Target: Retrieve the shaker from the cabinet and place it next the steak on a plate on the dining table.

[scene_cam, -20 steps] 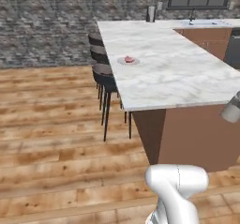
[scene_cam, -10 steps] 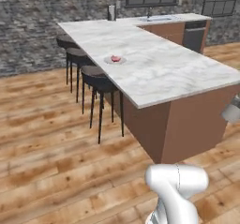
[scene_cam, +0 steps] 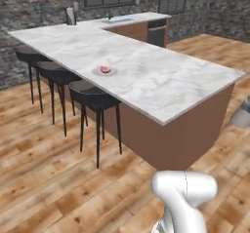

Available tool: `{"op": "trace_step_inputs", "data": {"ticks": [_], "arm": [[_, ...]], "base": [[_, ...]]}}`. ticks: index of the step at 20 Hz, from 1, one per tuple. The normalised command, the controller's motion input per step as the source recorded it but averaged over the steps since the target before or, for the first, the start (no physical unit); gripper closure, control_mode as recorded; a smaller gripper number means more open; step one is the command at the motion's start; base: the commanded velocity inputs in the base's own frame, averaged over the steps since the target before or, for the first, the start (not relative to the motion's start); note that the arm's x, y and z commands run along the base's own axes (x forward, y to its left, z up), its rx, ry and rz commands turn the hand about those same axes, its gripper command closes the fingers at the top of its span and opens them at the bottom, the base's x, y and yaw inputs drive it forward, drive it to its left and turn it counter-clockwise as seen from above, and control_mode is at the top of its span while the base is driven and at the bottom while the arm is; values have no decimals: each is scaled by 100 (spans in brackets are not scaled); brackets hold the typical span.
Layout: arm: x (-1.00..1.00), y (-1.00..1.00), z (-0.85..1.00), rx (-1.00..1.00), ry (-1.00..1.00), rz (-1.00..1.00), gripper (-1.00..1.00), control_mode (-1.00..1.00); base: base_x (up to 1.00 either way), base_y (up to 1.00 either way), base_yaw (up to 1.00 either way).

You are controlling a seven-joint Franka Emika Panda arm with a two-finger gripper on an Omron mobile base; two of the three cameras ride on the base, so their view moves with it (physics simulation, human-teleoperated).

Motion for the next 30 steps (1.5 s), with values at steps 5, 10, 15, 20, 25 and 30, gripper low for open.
{"op": "trace_step_inputs", "data": {"ticks": [5,10,15,20,25,30], "arm": [[0,0,0,0,0,0,100,100],[0,0,0,0,0,0,100,100],[0,0,0,0,0,0,100,100],[0,0,0,0,0,0,100,100],[0,0,0,0,0,0,100,100],[0,0,0,0,0,0,100,100]], "base": [[37,100,-27],[48,100,-29],[64,100,-28],[95,100,-30],[100,100,-34],[90,84,-33]]}}
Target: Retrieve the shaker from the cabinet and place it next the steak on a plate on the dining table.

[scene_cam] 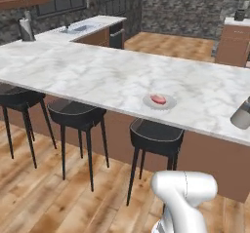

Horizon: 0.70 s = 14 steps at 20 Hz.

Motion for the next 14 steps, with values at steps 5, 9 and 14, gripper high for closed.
{"op": "trace_step_inputs", "data": {"ticks": [5,9,14], "arm": [[0,0,0,0,0,0,100,100],[0,0,0,0,0,0,100,100],[0,0,0,0,0,0,100,100]], "base": [[89,12,-34],[100,-18,-28],[99,-2,-38]]}}
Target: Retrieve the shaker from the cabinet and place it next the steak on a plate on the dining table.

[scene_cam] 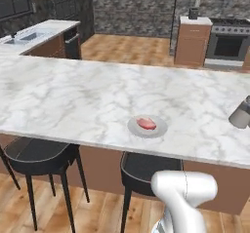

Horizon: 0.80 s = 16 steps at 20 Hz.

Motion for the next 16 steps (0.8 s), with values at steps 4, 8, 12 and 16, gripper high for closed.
{"op": "trace_step_inputs", "data": {"ticks": [4,8,12,16], "arm": [[0,0,0,0,0,0,100,100],[0,0,0,0,0,0,100,100],[0,0,0,0,0,0,100,100],[19,0,-1,0,2,3,100,-100]], "base": [[86,23,-58],[85,40,-58],[71,21,-33],[59,0,1]]}}
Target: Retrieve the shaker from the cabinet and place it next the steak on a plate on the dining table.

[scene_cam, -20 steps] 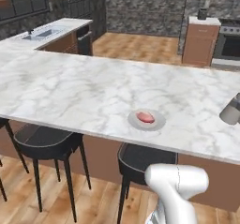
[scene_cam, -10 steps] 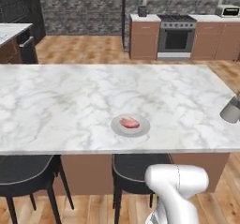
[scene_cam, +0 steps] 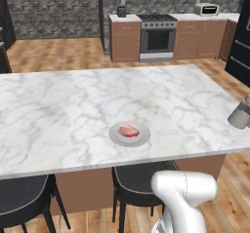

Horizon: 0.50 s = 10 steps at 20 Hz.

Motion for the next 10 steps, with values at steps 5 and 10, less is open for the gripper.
{"op": "trace_step_inputs", "data": {"ticks": [5,10], "arm": [[76,0,-18,-7,8,21,100,-100],[63,0,-23,-7,0,25,100,-100]], "base": [[0,0,0],[0,0,0]]}}
